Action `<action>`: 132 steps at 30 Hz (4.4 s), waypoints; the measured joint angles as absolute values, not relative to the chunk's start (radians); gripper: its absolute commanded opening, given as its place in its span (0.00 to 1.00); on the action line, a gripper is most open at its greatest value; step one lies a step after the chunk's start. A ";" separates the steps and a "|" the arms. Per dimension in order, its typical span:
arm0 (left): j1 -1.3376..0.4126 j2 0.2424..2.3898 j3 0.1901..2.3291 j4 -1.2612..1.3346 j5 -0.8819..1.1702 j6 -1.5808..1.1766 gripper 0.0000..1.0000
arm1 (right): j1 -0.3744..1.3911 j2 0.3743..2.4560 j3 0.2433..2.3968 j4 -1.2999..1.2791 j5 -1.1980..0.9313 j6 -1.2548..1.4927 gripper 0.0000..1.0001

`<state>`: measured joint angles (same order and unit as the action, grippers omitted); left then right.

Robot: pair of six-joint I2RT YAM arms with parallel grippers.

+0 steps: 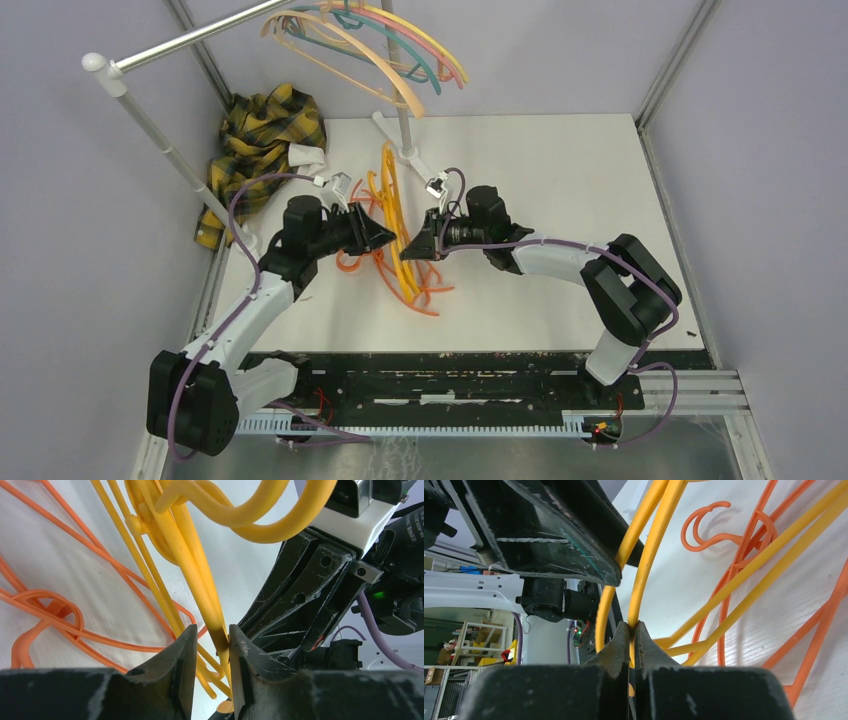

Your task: Organize the hangers

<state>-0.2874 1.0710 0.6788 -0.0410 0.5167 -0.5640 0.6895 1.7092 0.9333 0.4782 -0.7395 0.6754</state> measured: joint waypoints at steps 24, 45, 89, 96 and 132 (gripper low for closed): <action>-0.287 1.119 0.663 -0.066 0.476 -0.606 0.03 | 0.699 1.707 0.978 0.413 -0.705 0.639 0.01; -0.261 1.035 0.746 -0.310 0.192 -0.530 0.03 | 0.705 1.583 0.953 0.198 -0.648 0.479 0.01; -0.037 1.256 1.479 -0.223 0.038 -0.731 0.03 | 0.705 1.688 0.980 0.157 -0.652 0.492 0.00; -0.034 1.267 1.453 -0.139 0.092 -0.805 0.03 | 0.705 1.703 0.980 0.156 -0.653 0.492 0.00; -0.027 1.577 1.797 -0.324 0.170 -0.915 0.41 | 0.705 1.768 1.024 0.172 -0.677 0.519 0.01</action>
